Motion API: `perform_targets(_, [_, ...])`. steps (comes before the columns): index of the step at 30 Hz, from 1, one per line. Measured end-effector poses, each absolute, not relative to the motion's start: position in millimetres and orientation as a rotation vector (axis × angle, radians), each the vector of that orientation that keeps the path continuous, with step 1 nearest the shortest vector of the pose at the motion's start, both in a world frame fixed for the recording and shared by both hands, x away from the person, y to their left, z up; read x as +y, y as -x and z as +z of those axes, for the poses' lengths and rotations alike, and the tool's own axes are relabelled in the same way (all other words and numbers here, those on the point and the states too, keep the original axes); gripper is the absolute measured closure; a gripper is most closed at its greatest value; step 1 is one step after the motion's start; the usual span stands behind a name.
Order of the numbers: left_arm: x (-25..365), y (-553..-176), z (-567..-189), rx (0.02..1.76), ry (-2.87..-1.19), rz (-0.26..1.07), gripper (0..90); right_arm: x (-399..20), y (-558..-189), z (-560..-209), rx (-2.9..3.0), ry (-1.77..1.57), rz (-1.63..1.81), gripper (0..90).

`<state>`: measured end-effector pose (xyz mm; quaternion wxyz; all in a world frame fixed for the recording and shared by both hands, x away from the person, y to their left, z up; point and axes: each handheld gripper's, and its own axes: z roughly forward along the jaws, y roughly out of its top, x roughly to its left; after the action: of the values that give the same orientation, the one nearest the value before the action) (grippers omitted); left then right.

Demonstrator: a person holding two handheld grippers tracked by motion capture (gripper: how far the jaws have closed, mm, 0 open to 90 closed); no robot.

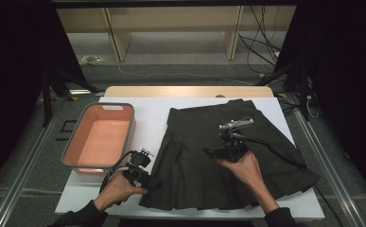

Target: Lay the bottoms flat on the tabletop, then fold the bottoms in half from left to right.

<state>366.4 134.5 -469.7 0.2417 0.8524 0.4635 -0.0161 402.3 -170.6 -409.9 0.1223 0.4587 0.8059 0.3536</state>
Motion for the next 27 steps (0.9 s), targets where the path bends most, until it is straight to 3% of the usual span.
perform_targets(12, [141, -365, -472, 1.289, -2.349, -0.023, 24.8, -149, -425, -409, 2.384, -1.340, 1.017, 19.8])
perform_targets(17, [139, -365, -476, 1.269, -2.387, -0.005, 28.8, -138, -432, -413, 2.398, -1.337, 1.000, 19.7])
perform_targets(19, [139, -364, -475, 1.262, -2.387, 0.010, 32.6, -135, -433, -415, 2.407, -1.331, 1.003, 19.7])
perform_targets(27, [133, -360, -474, 1.175, -2.375, -0.047, 68.4, -131, -438, -419, 2.417, -1.335, 0.980, 20.2])
